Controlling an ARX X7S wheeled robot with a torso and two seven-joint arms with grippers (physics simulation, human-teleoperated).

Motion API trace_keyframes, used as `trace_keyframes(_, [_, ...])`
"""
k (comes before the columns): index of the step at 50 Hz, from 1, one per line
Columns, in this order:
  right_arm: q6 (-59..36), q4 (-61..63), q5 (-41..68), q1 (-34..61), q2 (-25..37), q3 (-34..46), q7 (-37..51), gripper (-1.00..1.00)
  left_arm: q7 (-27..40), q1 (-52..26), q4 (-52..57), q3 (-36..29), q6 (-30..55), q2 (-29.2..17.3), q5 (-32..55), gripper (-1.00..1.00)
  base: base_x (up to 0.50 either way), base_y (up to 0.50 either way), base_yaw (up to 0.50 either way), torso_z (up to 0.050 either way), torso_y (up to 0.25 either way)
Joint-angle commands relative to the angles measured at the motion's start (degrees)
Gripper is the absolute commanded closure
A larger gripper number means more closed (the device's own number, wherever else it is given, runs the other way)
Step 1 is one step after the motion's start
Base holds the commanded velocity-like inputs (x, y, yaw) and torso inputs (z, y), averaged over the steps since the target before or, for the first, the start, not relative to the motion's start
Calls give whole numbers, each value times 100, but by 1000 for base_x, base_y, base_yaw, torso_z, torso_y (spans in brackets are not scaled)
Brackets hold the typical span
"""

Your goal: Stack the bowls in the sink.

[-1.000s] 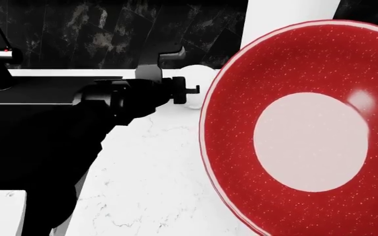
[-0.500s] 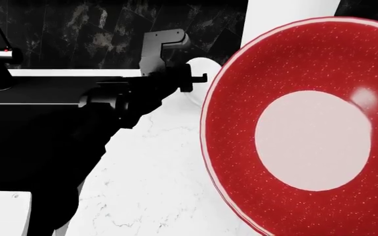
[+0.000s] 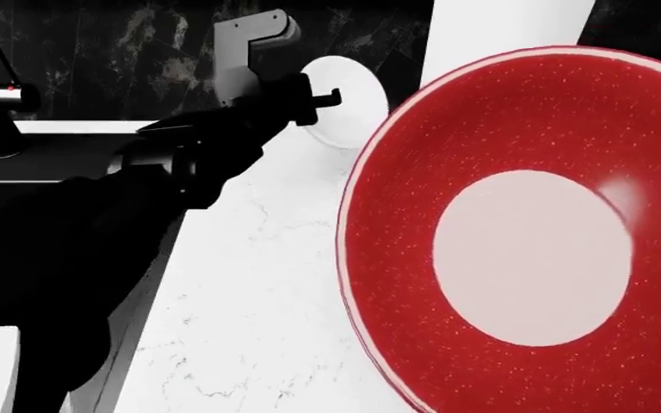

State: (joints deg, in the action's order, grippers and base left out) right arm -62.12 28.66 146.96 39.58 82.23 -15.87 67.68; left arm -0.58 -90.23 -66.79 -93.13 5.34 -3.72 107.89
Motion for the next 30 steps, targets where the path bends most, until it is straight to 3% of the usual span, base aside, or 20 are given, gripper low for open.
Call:
trace_keyframes(1, [179,265,-494,-3583,-193,-3896,-208,100,586,-64,1361,200,-517,-762,-19,100,0,0,0,0,0])
trace_keyframes(11, [123,273,-779,-3447,-267,-3984,-287,100,858,-35,2054,256,-712,-1112,-92,100,-9,0,0,0,0])
trace_keyframes(30, [838,728,-1452,-3303,-354,-3608,-604,100,1754,113,4063,436,-1755,-2179,-654,100,-499,164,0,0,0])
